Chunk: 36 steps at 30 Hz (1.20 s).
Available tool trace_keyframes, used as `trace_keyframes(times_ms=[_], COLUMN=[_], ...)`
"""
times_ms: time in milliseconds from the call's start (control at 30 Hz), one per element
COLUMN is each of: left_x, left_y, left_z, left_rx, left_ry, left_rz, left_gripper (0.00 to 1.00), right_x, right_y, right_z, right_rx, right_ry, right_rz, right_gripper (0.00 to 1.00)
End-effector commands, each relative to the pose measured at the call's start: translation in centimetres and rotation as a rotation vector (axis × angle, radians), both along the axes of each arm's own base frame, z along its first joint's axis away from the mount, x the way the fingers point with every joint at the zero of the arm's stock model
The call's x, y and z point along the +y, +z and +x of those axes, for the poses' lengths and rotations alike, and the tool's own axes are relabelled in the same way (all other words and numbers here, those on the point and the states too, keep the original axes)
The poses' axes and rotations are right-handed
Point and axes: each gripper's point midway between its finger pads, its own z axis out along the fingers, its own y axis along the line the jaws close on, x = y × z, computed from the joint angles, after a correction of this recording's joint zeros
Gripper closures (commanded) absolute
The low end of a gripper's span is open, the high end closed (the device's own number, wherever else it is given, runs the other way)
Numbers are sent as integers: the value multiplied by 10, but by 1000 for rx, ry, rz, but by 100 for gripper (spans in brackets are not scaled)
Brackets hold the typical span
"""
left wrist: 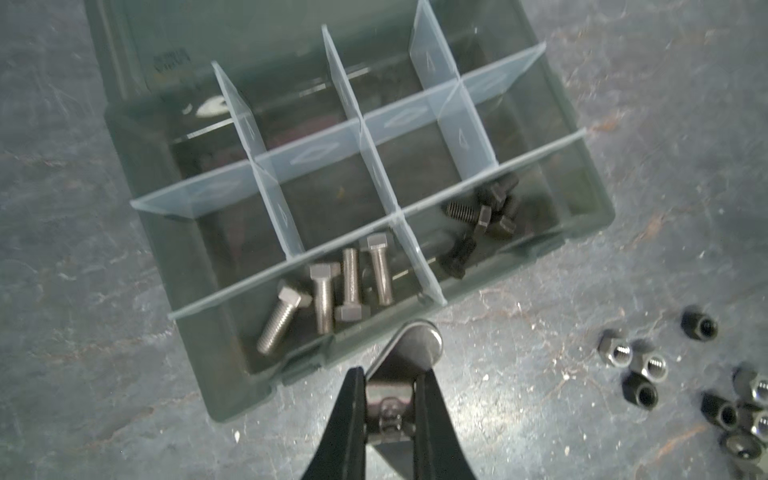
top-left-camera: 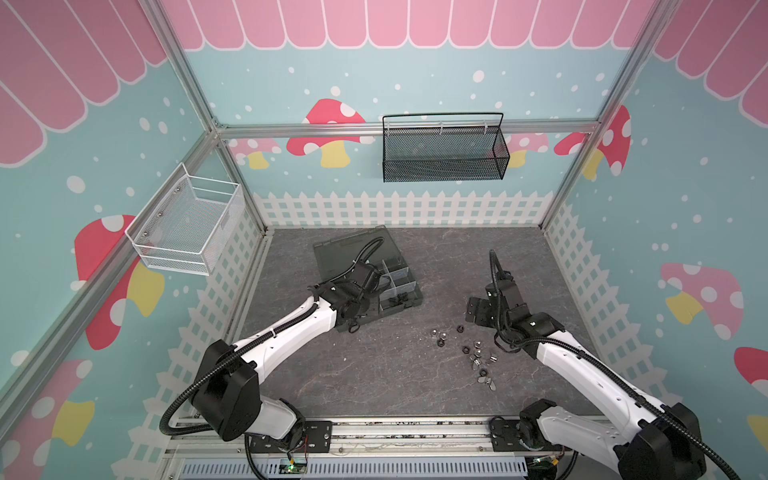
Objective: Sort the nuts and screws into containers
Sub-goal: 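Lift the wing nut and carry it over the organizer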
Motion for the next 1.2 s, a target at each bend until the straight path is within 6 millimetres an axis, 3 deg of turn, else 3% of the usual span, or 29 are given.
trace_keyframes(times_ms=[0,267,433,767,1167], left_x=[13,61,78,92,94], left_y=[13,-1,-15,-38,-61], left_z=[26,56,66,83,89], left_rx=[-75,-67,-54,-8,45], left_ry=[39,179,224,257,263], left_rz=[11,29,44,80,83], left_gripper=[100,100,100,98,75], right_x=[-3,-1,0,0,-1], right_y=[9,7,8,5,-1], right_z=[3,8,10,11,11], right_rx=[-14,-5,-5,-2,15], right_ry=[-27,-27,-23,-25,-30], right_rz=[3,0,-3,-10,-14], right_gripper=[2,2,2,2,2])
